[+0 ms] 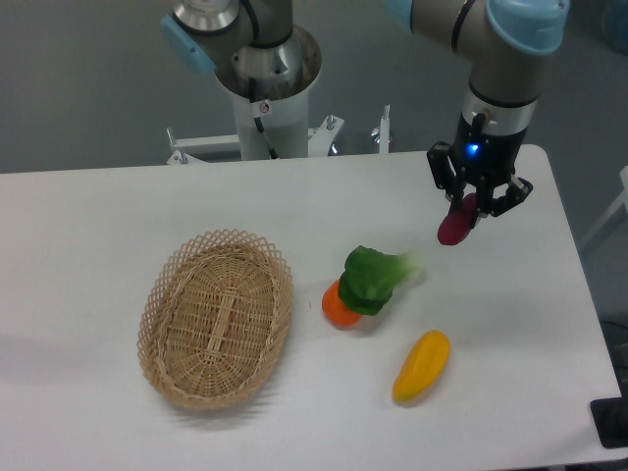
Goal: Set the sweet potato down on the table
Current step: 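Lower the gripper holding the purple sweet potato toward the table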
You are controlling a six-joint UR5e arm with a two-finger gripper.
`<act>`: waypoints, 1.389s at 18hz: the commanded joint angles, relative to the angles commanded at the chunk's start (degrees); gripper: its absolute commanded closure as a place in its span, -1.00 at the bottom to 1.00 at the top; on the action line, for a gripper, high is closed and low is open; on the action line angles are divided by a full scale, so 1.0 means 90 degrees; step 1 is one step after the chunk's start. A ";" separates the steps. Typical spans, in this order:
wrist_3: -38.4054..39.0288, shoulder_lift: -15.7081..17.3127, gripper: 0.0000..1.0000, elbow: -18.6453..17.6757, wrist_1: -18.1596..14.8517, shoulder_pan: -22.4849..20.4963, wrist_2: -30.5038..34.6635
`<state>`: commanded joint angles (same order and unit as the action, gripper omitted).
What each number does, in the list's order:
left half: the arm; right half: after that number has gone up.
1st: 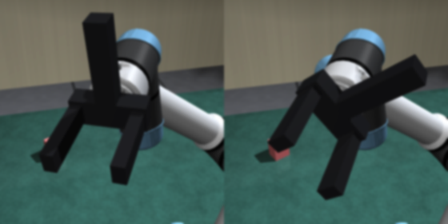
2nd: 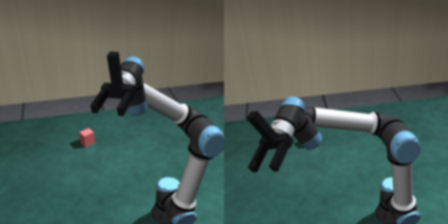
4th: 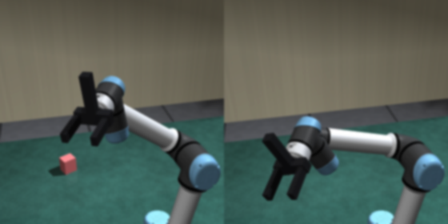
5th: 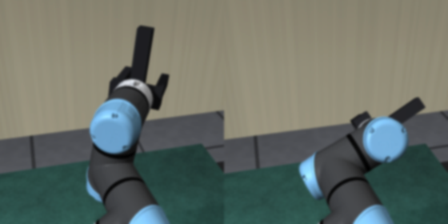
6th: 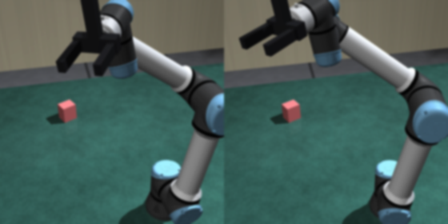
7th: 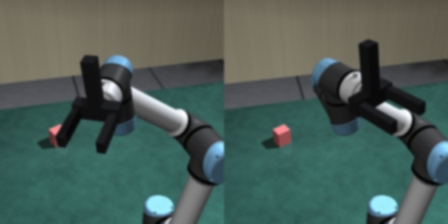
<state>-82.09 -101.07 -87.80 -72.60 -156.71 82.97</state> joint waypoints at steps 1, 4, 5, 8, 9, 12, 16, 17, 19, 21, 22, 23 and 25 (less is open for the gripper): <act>0.0000 0.0000 0.36 -0.0010 0.0029 0.0000 0.0000; -0.0020 0.0000 0.36 0.0078 0.0020 -0.0029 0.0000; -0.0020 0.0000 0.36 0.0068 0.0029 -0.0039 -0.0010; -0.0020 0.0000 0.36 0.0049 0.0039 -0.0059 -0.0010; -0.0029 -0.0010 0.36 0.0039 0.0049 -0.0059 -0.0010; -0.0010 -0.0010 0.36 -0.0029 0.0068 -0.0029 0.0000; 0.0049 -0.0029 0.36 -0.0282 0.0448 0.0058 0.0146; 0.0039 -0.0020 0.36 -0.0457 0.0710 0.0059 0.0166; 0.0029 -0.0029 0.36 -0.0760 0.1432 0.0049 0.0166; 0.0029 -0.0126 0.36 -0.0927 0.1941 0.0049 0.0176; 0.0010 -0.0214 0.36 -0.0966 0.2050 0.0049 0.0176; 0.0000 -0.0312 0.36 -0.0976 0.2109 0.0029 0.0176; -0.0010 -0.0516 0.36 -0.0957 0.2284 0.0020 0.0195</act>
<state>-82.18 -105.72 -96.42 -52.04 -156.53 84.72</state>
